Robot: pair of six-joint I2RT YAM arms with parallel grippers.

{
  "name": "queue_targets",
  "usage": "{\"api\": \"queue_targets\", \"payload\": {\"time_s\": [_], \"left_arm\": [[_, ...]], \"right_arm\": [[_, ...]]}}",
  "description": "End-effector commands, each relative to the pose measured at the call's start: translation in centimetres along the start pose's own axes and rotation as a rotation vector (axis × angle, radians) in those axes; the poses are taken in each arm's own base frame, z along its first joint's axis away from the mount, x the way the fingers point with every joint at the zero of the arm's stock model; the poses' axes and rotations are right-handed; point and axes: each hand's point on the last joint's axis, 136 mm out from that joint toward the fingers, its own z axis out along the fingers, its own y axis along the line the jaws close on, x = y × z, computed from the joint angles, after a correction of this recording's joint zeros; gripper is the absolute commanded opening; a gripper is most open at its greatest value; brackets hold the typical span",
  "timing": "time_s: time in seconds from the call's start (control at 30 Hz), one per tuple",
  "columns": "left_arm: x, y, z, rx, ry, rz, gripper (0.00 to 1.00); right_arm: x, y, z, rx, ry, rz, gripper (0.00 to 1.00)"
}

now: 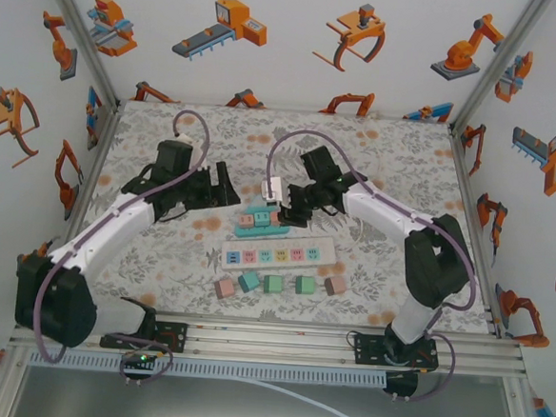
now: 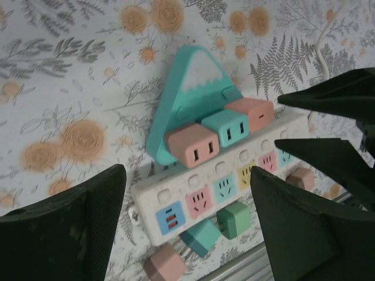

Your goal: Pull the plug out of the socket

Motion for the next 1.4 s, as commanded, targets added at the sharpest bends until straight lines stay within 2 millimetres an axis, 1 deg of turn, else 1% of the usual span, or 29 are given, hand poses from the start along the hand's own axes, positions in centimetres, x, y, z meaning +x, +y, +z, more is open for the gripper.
{"api": "queue_targets", "payload": {"time_s": [0.0,0.1,0.2,0.33,0.53,0.77,0.9,1.03,1.2,1.37], "left_arm": [[-2.0,-1.4,2.0,0.083,-0.027,0.040,0.75],[-1.7,-0.9,4.3,0.078,0.019,0.036,0.72],[-1.0,-0.8,6.2,0.101,0.075,0.037,0.69],[0.3,-1.6,8.1,0.183,0.146,0.047,0.65],[1.9,-1.2,10.4,0.195,0.219,0.044,0.63],[3.5,-0.3,12.5,0.170,0.282,0.039,0.60],[4.4,0.3,13.2,0.149,0.315,0.030,0.58],[5.9,1.5,13.9,0.088,0.365,0.035,0.57],[7.9,3.6,14.3,-0.007,0.427,0.049,0.55],[9.2,5.3,14.5,-0.081,0.464,0.049,0.54]], "right_arm": [[-0.6,-0.5,1.1,-0.001,-0.062,-0.047,0.49],[-0.1,-0.8,2.0,-0.006,-0.066,-0.035,0.47],[0.3,-1.0,2.6,-0.011,-0.062,-0.028,0.45],[0.9,-1.0,3.3,-0.030,-0.060,-0.014,0.43],[1.3,-0.7,4.0,-0.053,-0.066,-0.001,0.38],[1.2,-0.8,4.2,-0.059,-0.071,0.001,0.33],[1.0,-1.0,4.1,-0.058,-0.074,-0.001,0.31],[0.5,-1.2,3.9,-0.057,-0.086,-0.005,0.30],[-0.3,-1.6,3.5,-0.049,-0.104,-0.006,0.29],[-1.5,-2.2,2.8,-0.030,-0.130,-0.010,0.27]]}}
